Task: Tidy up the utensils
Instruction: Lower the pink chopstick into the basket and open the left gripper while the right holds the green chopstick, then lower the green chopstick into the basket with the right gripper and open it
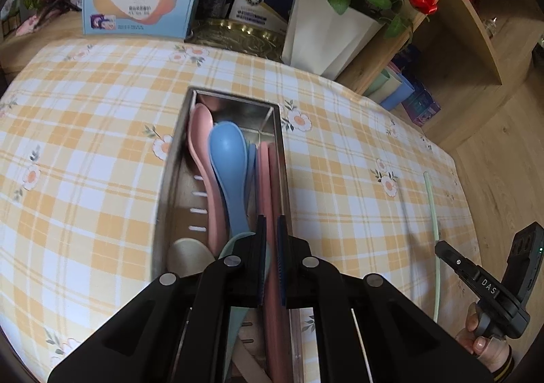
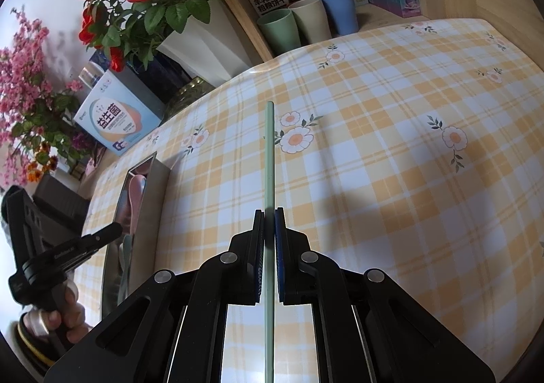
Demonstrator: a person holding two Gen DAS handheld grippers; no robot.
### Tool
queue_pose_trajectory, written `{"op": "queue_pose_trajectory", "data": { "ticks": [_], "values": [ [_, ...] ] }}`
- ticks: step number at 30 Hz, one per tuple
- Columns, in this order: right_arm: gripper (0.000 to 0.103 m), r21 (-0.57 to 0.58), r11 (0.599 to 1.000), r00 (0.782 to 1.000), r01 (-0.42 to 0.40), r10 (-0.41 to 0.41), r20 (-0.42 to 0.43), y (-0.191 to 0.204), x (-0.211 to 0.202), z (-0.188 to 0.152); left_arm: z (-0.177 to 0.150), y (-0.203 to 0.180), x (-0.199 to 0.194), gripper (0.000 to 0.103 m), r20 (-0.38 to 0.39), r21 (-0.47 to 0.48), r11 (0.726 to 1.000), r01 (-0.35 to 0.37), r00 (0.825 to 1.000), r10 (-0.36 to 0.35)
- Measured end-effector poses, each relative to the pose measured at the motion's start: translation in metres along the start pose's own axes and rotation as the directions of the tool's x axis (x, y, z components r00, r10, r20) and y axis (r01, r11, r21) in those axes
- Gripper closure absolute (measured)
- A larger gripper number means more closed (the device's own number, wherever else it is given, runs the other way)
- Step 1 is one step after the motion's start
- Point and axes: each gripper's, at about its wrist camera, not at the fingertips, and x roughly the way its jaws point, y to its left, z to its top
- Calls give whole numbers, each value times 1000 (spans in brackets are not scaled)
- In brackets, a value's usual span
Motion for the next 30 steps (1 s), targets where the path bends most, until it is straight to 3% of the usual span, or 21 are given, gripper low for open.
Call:
{"op": "queue_pose_trajectory", "data": {
  "ticks": [10, 16, 19, 21, 23, 30],
  "values": [
    [97, -25, 999, 1000, -25, 24, -15, 20, -5, -3, 3, -1, -46, 90, 109, 93, 992, -91, 991, 80],
    [97, -65, 997, 1000, -29, 29, -8, 42, -12, -6, -6, -3, -73, 63, 170, 144, 980, -136, 979, 111],
    [97, -84, 996, 999, -31, 31, -7, 52, -15, -7, -9, -1, -87, 42, 201, 148, 975, -163, 971, 132],
    [97, -98, 994, 999, -39, 37, -14, 61, -16, -8, -11, 2, -95, 22, 213, 135, 978, -157, 969, 127],
    [97, -108, 993, 999, -47, 45, -22, 68, -16, -10, -13, 6, -102, 13, 229, 130, 977, -169, 964, 136],
    [97, -131, 989, 994, -69, 58, -91, 95, -4, -20, -18, 28, -120, 7, 250, 104, 973, -205, 952, 174]
  ]
}}
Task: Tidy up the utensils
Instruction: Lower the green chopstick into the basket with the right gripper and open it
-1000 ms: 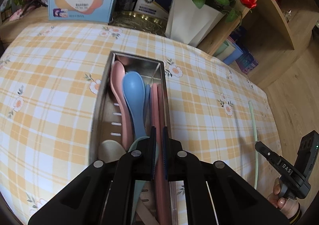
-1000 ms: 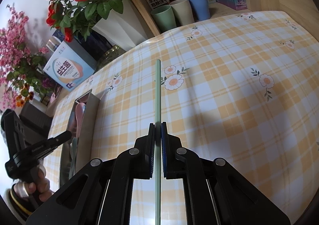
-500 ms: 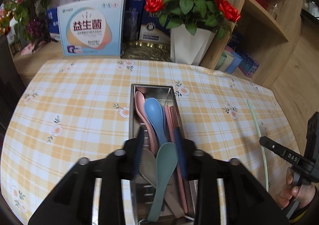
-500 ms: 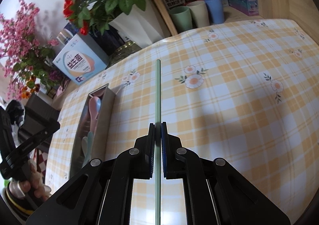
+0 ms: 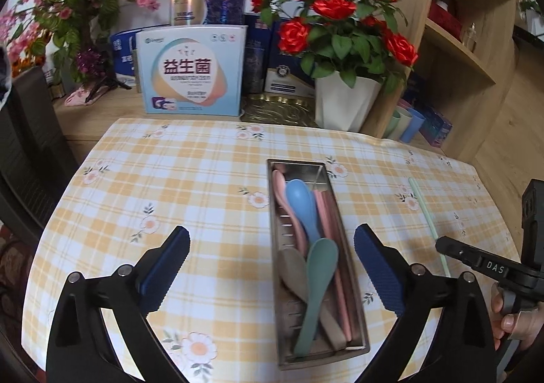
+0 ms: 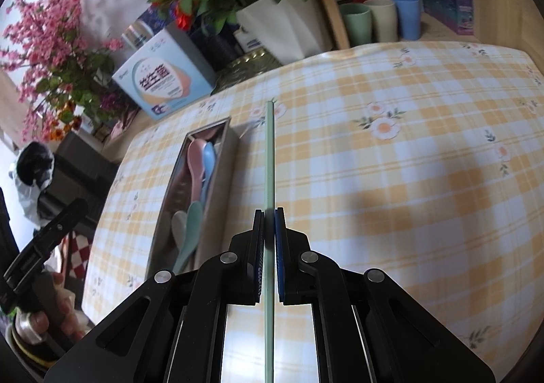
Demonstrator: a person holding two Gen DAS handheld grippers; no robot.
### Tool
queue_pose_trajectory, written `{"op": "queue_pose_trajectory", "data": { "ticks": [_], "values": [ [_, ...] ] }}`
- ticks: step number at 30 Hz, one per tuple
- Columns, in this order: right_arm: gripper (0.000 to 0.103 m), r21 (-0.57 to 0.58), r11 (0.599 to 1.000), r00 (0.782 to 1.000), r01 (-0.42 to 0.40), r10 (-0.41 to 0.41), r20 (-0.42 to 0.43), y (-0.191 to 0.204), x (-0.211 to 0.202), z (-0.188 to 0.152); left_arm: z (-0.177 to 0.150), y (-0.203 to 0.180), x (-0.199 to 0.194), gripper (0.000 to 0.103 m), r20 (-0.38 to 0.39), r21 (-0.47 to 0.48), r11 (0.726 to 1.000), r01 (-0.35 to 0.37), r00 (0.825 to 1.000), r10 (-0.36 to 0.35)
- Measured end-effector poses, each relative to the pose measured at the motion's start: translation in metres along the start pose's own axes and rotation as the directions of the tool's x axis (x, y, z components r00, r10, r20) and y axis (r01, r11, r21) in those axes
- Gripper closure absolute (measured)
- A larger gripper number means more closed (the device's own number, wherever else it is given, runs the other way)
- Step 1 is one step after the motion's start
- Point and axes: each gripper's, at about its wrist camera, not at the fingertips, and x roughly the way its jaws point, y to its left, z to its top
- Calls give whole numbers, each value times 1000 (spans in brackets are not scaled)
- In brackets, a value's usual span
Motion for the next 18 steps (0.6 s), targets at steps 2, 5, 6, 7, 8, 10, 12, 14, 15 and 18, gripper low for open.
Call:
{"op": "queue_pose_trajectory", "data": {
  "ticks": [2, 5, 6, 7, 8, 10, 12, 14, 15, 18],
  "values": [
    [97, -9, 1000, 1000, -8, 7, -17, 9, 6, 0, -1, 8, -3, 6, 0, -6, 1000, -13, 1000, 13],
    [97, -30, 999, 999, -15, 14, -45, 24, 16, 0, -4, 24, -8, 6, 1, -21, 999, -34, 999, 34],
    [97, -32, 999, 998, -19, 17, -56, 29, 21, 1, -5, 29, -10, 6, 0, -25, 999, -42, 999, 42],
    [97, -29, 999, 997, -24, 22, -70, 33, 26, 1, -6, 33, -11, 6, -1, -28, 999, -47, 999, 47],
    [97, -25, 999, 996, -27, 25, -81, 37, 30, 3, -8, 38, -13, 6, -1, -32, 998, -54, 999, 54],
    [97, -17, 999, 995, -28, 27, -99, 43, 38, 4, -10, 46, -15, 6, -3, -48, 997, -68, 998, 68],
    [97, -28, 999, 994, -21, 18, -109, 53, 47, 7, -12, 52, -16, 6, -3, -62, 996, -69, 998, 69],
    [97, -33, 999, 993, -14, 10, -121, 61, 56, 9, -15, 58, -17, 6, -9, -72, 995, -75, 997, 74],
    [97, -28, 1000, 992, -15, 11, -126, 63, 59, 10, -16, 60, -16, 6, -13, -72, 994, -78, 997, 77],
    [97, -9, 1000, 988, -18, 16, -152, 68, 72, 10, -19, 66, -16, 6, -20, -78, 993, -86, 996, 85]
  ]
}}
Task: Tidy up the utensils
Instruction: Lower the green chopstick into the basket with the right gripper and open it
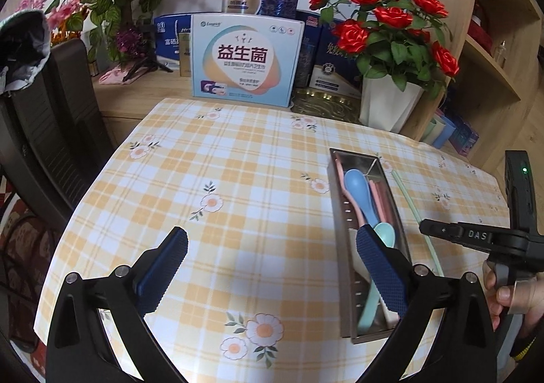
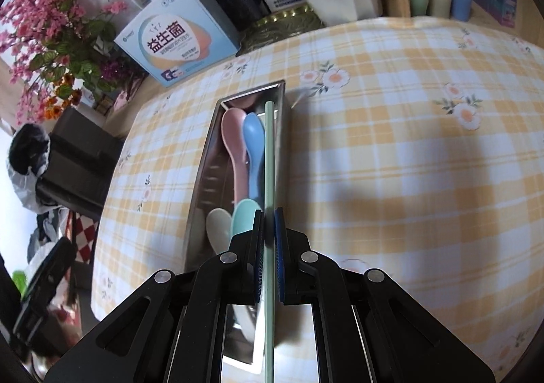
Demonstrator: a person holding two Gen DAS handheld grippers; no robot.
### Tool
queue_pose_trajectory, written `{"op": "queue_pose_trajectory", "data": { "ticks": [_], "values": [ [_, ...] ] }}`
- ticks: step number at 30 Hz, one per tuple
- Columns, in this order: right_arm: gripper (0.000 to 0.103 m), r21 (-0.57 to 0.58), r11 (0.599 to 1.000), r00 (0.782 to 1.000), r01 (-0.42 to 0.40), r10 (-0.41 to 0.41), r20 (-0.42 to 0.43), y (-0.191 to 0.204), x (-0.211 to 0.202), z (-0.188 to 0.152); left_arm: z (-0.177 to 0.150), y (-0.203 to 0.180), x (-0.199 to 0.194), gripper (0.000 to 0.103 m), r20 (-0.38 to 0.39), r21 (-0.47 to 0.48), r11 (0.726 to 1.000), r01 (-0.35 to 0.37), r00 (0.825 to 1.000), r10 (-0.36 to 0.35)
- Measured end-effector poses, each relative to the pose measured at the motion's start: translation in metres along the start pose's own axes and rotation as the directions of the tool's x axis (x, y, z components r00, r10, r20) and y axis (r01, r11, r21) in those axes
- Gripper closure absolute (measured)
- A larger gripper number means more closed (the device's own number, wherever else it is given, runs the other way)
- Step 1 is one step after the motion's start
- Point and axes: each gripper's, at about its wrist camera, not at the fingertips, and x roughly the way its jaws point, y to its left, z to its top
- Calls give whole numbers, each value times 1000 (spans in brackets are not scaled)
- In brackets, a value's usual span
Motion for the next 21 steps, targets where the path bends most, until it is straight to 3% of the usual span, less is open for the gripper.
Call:
{"op": "queue_pose_trajectory", "data": {
  "ticks": [8, 21],
  "values": [
    [97, 21, 1000, 999, 12, -11, -51, 6, 24, -2, -4, 8, 0, 6, -4, -26, 1000, 3, 1000, -3],
    [95, 87, 996, 998, -20, 25, -59, 2, 30, 1, -7, 1, 3, 6, -14, -10, 1000, 15, 1000, -15]
  ]
}}
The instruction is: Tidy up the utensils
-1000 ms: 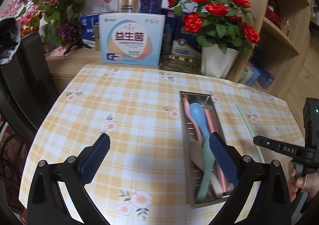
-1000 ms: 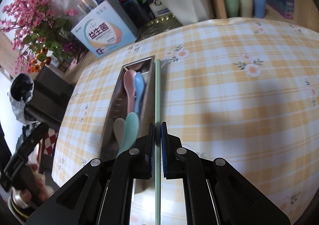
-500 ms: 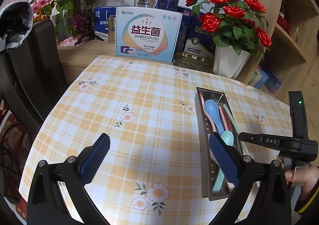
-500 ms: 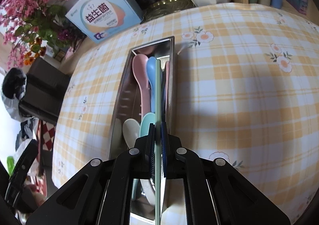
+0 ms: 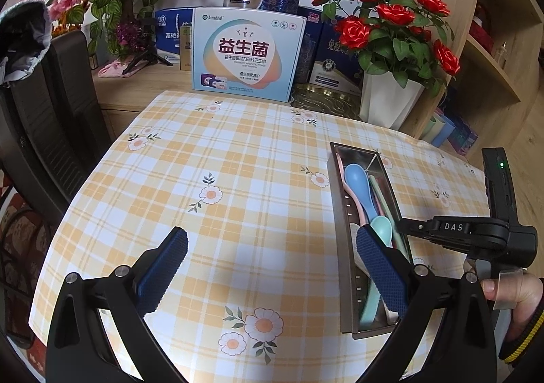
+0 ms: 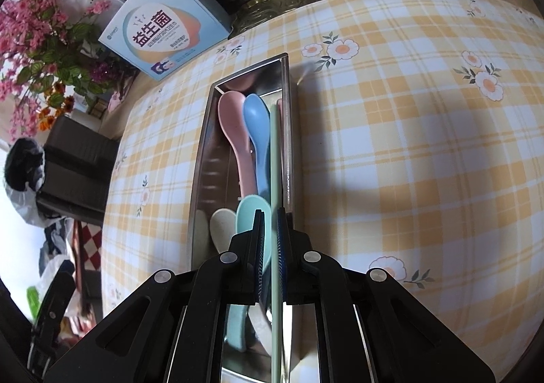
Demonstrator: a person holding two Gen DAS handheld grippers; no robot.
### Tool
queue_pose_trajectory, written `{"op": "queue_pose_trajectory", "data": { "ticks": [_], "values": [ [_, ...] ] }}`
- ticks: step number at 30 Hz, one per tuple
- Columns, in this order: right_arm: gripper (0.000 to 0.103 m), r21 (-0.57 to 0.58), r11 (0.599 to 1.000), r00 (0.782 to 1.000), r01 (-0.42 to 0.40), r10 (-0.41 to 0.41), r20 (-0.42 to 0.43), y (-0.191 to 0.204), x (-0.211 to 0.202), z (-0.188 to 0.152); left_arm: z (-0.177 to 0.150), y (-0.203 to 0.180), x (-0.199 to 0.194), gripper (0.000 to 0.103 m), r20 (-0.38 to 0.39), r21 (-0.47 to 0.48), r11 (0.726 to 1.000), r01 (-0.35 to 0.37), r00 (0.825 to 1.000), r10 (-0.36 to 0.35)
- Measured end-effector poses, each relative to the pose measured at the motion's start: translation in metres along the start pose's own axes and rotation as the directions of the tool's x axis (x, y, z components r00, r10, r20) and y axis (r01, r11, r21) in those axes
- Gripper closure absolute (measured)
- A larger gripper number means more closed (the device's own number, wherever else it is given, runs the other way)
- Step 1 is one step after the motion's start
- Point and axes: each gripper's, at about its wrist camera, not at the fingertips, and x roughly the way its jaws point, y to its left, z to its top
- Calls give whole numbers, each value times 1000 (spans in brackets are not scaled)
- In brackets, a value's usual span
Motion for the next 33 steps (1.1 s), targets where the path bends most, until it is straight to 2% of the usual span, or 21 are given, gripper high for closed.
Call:
{"op": "queue_pose_trajectory", "data": {
  "ticks": [7, 13, 14, 16, 17, 19, 21, 23, 24, 27, 28, 30, 32, 33],
  "values": [
    [95, -31, 999, 999, 11, -10, 32, 1, -9, 1, 2, -7, -3, 6, 6, 15, 1000, 8, 1000, -8],
    [94, -179, 978, 986, 107, -81, 144, 14, -46, 3, 13, -22, -12, 6, 37, 58, 998, -2, 999, -1],
    [90, -196, 972, 983, 125, -95, 159, 16, -53, 4, 16, -25, -13, 6, 41, 62, 998, -6, 999, 4],
    [65, -227, 964, 974, 138, -91, 207, 19, -73, 6, 22, -32, -18, 6, 50, 62, 998, -18, 999, 15],
    [45, -246, 958, 968, 144, -85, 237, 21, -83, 6, 26, -35, -21, 6, 51, 59, 998, -28, 998, 25],
    [42, -279, 947, 955, 158, -76, 285, 25, -101, 6, 33, -43, -28, 6, 57, 63, 998, -26, 998, 22],
    [31, -319, 931, 948, 178, -75, 309, 31, -119, 6, 41, -53, -40, 6, 77, 72, 997, -4, 997, -1],
    [27, -344, 918, 937, 196, -72, 341, 35, -137, 5, 48, -62, -53, 6, 107, 82, 997, -1, 994, -8],
    [15, -359, 909, 928, 210, -70, 366, 38, -149, 4, 52, -69, -61, 6, 127, 87, 996, -2, 992, -9],
    [14, -376, 890, 895, 257, -72, 441, 45, -183, -3, 62, -86, -83, 6, 170, 103, 995, -10, 985, -8],
    [14, -371, 884, 875, 285, -82, 477, 47, -199, -5, 65, -90, -88, 6, 177, 109, 994, -2, 984, -17],
    [14, -357, 879, 850, 317, -96, 518, 49, -219, -9, 71, -102, -106, 6, 204, 120, 992, 27, 978, -51],
    [14, -343, 885, 833, 316, -84, 547, 49, -243, -14, 75, -113, -120, 6, 228, 131, 991, 36, 971, -66],
    [14, -336, 890, 827, 308, -75, 558, 48, -254, -16, 76, -120, -128, 6, 245, 136, 991, 18, 968, -52]
  ]
}}
